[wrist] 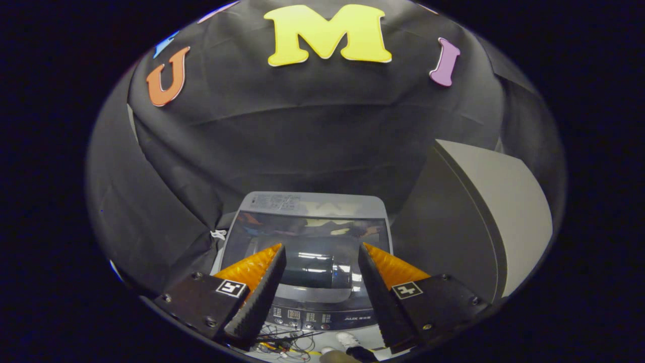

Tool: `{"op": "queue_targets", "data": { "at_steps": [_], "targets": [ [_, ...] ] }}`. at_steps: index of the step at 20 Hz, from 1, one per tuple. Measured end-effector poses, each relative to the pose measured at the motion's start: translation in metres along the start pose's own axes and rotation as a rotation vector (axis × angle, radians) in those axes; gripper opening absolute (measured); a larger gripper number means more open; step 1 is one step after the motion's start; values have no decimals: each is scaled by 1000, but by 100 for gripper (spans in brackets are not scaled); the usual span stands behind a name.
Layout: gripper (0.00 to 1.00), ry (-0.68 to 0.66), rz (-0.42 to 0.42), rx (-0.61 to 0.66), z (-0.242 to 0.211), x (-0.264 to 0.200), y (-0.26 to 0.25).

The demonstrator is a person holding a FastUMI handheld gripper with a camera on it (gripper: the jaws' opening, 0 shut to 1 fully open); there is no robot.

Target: Put the clothes into the washing machine and then close the washing machine lid.

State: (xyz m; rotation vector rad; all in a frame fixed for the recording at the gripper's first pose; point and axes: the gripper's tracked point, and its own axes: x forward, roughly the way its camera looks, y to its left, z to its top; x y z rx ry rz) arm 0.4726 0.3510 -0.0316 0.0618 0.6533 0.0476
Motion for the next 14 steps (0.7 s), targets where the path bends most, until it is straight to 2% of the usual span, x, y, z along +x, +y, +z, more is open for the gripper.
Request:
{"op": "queue_targets", "data": {
  "at_steps": [4, 8, 14],
  "targets": [
    [90, -58, 3, -23, -4, -36, -15],
    [90, -175, 44, -28, -1, -90, -34],
    [93, -378, 50, -18, -6, -181, -101]
  ]
}}
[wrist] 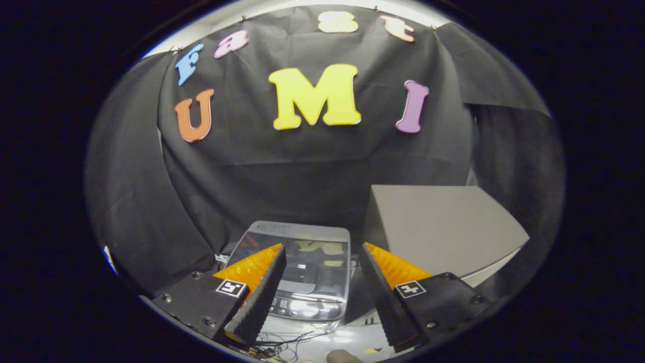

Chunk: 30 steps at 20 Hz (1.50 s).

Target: Put the clothes into the washing machine and then close the washing machine lid.

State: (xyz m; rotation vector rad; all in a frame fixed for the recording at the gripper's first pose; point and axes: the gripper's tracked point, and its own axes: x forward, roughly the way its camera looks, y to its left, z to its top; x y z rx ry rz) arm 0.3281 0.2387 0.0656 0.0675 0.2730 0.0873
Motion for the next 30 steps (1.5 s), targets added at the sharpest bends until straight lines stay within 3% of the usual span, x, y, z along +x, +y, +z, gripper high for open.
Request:
{"op": "queue_targets", "data": {
  "at_steps": [9, 16, 23, 30],
  "targets": [
    [99, -185, -35, 59, -17, -137, -140],
    [99, -140, -98, 81, -121, -229, -248],
    [99, -150, -131, 46, -199, -292, -291],
    [99, -132, -124, 31, -231, -334, -294]
  ]
}}
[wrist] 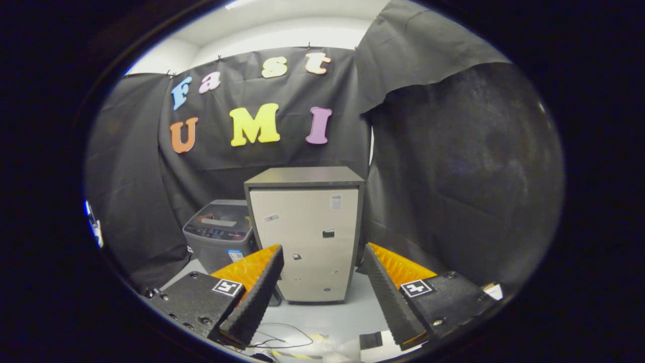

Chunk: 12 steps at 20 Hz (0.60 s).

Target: Put the clothes into the washing machine and then close the washing machine lid.

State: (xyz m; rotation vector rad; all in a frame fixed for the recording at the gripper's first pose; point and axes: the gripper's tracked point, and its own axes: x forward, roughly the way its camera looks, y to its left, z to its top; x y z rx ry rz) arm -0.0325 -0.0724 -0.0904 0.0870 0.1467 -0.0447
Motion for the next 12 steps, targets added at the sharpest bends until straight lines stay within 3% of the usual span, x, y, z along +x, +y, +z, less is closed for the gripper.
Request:
{"op": "queue_targets", "data": {
  "at_steps": [12],
  "targets": [
    [99, -40, 32, -64, 17, -19, 6]
  ]
}}
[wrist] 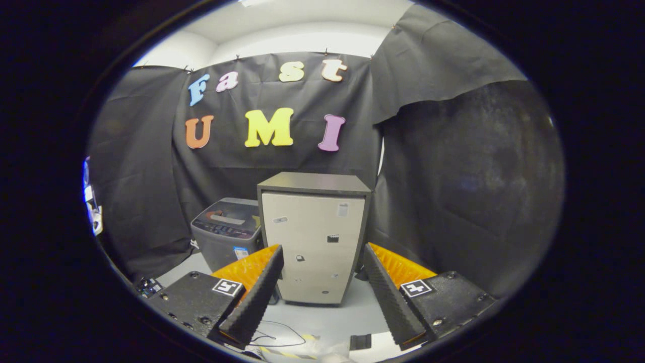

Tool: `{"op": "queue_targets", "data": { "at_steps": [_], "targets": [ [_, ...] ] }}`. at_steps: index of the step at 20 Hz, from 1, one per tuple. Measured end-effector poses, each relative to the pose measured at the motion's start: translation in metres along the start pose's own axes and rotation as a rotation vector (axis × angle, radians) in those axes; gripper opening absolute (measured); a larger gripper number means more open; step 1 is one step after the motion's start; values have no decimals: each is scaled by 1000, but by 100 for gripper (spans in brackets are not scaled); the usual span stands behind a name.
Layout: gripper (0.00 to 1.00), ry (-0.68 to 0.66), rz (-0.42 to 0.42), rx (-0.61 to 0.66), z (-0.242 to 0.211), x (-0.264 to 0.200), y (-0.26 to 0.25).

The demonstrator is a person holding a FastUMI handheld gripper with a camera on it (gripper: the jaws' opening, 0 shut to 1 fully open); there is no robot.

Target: Put the clothes into the washing machine and then close the washing machine lid.

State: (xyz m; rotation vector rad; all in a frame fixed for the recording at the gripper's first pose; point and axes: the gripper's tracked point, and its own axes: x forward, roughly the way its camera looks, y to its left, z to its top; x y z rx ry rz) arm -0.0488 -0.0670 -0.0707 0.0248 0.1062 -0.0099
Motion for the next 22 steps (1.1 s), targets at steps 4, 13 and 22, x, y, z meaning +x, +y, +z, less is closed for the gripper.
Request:
{"op": "queue_targets", "data": {
  "at_steps": [4, 13, 22],
  "targets": [
    [99, 3, -5, 4, -1, 2, -1],
    [99, -16, -5, 4, 2, -3, -5],
    [99, -48, 12, 3, 10, -5, -6]
  ]
}}
